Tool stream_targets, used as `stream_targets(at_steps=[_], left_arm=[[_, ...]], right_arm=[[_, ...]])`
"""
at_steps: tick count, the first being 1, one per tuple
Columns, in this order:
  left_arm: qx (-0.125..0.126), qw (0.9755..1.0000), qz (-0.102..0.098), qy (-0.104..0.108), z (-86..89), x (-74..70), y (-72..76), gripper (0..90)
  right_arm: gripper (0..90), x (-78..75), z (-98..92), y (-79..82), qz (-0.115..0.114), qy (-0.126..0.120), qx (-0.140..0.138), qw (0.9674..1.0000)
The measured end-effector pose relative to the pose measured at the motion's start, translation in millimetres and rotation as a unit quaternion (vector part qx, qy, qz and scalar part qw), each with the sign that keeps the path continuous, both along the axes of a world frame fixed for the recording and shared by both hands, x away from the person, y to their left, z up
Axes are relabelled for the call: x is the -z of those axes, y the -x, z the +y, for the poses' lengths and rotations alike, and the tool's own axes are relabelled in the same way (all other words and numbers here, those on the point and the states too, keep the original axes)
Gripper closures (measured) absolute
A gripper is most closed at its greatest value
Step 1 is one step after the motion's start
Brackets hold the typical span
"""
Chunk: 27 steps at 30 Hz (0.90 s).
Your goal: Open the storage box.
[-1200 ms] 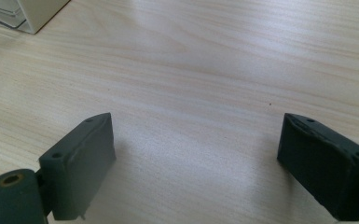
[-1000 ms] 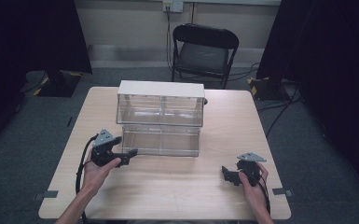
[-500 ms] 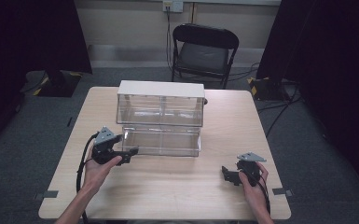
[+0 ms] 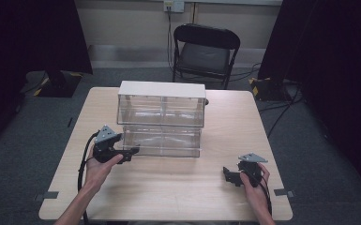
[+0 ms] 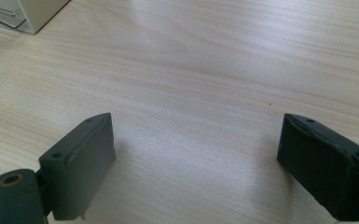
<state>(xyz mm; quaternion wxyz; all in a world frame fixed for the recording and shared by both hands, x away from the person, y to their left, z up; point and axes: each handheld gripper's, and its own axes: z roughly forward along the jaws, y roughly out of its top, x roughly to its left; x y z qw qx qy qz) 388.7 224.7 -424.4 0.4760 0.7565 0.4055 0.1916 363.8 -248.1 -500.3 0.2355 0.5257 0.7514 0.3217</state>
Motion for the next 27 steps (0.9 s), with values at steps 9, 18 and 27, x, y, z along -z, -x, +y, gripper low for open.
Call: stream_targets(at_steps=[9,18,27], left_arm=[[0.003,1.0,-0.002,-0.001,-2.1,-5.7,-3.4,15.5],[0.003,1.0,0.002,0.003,-0.9,-6.0,-6.2,15.2],[0.0,0.9999,0.005,0.01,0.8,-7.1,-6.7,15.7]], right_arm=[[10.2,0.0,-0.1,-0.1,0.0,0.0,0.0,1.0],[10.2,0.0,-0.1,-0.1,0.0,0.0,0.0,1.0],[10.2,0.0,-0.1,-0.1,0.0,0.0,0.0,1.0]])
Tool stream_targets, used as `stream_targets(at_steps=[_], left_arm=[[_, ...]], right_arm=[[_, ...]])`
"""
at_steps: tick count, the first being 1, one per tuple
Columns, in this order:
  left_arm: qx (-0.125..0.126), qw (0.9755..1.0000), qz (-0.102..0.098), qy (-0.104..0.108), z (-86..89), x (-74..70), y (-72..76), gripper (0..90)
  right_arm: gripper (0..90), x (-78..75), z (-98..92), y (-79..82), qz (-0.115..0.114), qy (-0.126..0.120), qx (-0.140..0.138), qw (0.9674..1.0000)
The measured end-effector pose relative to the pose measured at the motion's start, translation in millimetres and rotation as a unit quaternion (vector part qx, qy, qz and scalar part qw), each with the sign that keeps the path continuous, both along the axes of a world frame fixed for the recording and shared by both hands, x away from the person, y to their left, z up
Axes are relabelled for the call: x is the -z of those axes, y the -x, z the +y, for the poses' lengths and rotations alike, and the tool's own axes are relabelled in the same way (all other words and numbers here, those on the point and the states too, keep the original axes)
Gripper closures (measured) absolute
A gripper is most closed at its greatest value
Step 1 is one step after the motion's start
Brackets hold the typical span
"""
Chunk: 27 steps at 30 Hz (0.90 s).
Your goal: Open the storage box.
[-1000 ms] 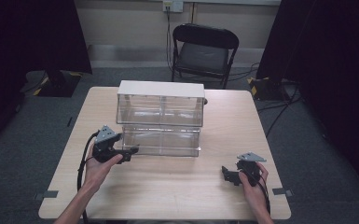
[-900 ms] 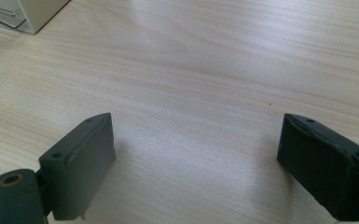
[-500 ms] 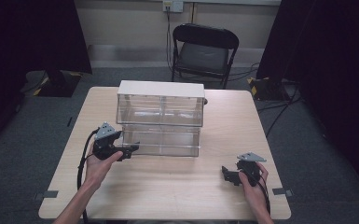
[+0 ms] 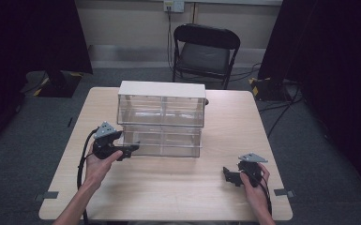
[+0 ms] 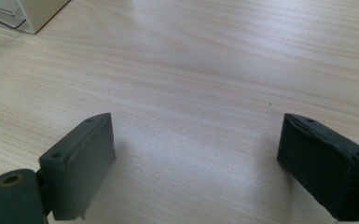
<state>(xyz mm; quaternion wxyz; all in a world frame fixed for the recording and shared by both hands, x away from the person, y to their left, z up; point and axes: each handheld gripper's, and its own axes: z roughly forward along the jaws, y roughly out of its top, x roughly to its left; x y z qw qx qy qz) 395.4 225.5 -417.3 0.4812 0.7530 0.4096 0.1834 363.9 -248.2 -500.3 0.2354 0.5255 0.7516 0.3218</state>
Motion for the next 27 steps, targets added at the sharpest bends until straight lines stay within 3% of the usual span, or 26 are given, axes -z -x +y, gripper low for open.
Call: stream_targets(at_steps=[20,27], left_arm=[[-0.013,0.9998,-0.011,0.005,1.6,-2.8,0.0,15.7],[-0.017,0.9996,-0.007,0.021,2.4,-3.2,-1.5,15.7]], right_arm=[[10.2,0.0,0.0,0.0,0.0,0.0,0.0,1.0],[10.2,0.0,0.1,0.0,0.0,0.0,0.0,1.0]])
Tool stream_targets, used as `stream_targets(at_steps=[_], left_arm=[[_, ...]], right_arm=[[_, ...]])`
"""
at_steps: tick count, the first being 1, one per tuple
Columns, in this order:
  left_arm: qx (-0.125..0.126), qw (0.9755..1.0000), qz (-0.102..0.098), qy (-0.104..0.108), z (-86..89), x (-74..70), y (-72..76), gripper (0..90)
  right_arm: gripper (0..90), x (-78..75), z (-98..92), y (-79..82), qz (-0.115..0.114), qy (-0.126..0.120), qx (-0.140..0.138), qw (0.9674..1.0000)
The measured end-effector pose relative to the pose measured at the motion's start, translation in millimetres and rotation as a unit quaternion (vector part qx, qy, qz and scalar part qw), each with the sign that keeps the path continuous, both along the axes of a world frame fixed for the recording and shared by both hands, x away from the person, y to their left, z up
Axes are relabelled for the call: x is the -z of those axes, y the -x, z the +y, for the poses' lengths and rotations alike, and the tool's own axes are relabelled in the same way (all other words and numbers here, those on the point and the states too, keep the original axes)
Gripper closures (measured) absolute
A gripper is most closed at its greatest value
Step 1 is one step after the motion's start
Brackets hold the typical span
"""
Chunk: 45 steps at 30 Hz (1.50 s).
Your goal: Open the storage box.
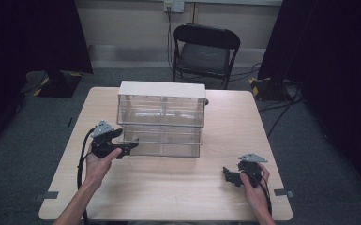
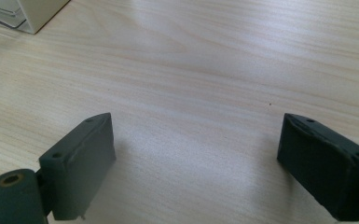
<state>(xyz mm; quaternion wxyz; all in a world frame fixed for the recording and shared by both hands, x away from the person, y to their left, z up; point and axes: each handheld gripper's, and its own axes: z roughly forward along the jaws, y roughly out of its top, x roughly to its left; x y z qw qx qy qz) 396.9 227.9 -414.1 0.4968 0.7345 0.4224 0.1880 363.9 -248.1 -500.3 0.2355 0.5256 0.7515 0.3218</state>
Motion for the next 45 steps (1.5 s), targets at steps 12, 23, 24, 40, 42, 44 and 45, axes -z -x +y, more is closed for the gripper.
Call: stream_targets(at_steps=[12,23,24,40,42,44,45], left_arm=[[0.0,0.9999,-0.005,-0.009,0.1,-5.5,-1.2,15.8],[0.007,0.9999,-0.006,-0.009,-0.2,-6.5,-2.9,15.8],[0.006,0.9999,-0.006,-0.006,-0.8,-6.6,-2.8,15.8],[0.007,0.9999,-0.011,-0.008,-2.7,-10.0,-3.5,15.8],[0.006,0.9998,-0.011,-0.012,-3.1,-10.1,-3.3,15.6],[0.007,0.9999,-0.011,-0.01,-3.0,-9.9,-3.5,15.6],[0.007,0.9999,-0.011,-0.01,-2.9,-9.9,-3.5,15.5]], right_arm=[[10.2,0.0,0.0,0.0,0.0,0.0,0.0,1.0],[10.2,0.0,0.0,0.0,0.0,0.0,0.0,1.0],[10.2,0.0,0.0,0.0,0.0,0.0,0.0,1.0],[10.2,0.0,0.0,0.0,0.0,0.0,0.0,1.0],[10.2,0.0,0.0,0.0,0.0,0.0,0.0,1.0],[10.2,0.0,0.0,0.0,0.0,0.0,0.0,1.0],[10.2,0.0,-0.1,0.0,0.0,0.0,0.0,1.0]])
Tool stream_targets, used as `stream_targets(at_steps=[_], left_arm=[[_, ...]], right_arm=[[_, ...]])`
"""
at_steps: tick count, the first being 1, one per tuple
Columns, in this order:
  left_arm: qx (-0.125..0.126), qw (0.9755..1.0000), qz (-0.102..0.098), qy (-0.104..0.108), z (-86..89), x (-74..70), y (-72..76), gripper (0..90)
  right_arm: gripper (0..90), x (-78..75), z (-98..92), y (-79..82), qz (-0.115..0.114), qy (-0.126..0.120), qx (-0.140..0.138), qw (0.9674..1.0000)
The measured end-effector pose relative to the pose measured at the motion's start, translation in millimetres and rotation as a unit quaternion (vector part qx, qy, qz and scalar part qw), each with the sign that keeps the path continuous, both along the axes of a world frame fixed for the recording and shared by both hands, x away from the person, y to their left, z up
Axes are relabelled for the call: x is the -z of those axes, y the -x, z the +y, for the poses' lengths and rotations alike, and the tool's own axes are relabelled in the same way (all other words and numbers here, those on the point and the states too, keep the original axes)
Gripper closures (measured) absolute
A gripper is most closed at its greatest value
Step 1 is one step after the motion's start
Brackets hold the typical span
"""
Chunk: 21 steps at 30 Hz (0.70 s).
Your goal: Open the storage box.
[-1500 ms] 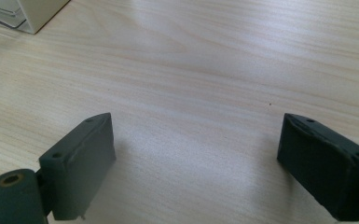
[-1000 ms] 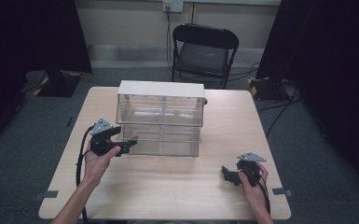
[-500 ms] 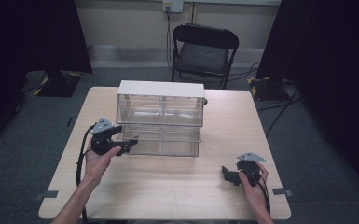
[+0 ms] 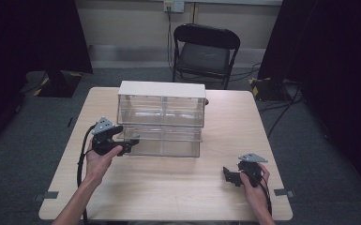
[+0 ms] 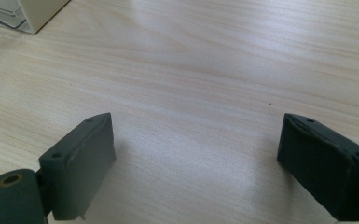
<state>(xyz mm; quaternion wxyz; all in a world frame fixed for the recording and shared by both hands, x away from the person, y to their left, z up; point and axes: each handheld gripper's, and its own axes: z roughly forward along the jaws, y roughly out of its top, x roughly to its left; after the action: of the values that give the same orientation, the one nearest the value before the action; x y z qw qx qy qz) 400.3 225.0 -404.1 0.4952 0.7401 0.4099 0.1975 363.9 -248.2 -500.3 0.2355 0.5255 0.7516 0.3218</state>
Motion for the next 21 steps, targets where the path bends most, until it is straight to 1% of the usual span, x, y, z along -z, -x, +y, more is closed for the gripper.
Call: stream_targets(at_steps=[5,10,15,21], left_arm=[[-0.001,1.0,-0.001,0.002,-0.4,-0.7,0.6,15.6],[0.0,1.0,-0.006,0.0,-0.4,-1.8,2.3,15.6],[0.0,1.0,-0.006,0.005,0.0,-2.6,2.2,15.6],[-0.001,1.0,-0.005,0.006,0.1,-2.4,1.2,15.4]], right_arm=[[10.2,0.0,0.0,0.0,0.0,0.0,0.0,1.0],[10.2,0.0,0.0,0.0,0.0,0.0,0.0,1.0],[10.2,0.0,0.0,0.0,0.0,0.0,0.0,1.0],[10.2,0.0,0.0,0.0,0.0,0.0,0.0,1.0]])
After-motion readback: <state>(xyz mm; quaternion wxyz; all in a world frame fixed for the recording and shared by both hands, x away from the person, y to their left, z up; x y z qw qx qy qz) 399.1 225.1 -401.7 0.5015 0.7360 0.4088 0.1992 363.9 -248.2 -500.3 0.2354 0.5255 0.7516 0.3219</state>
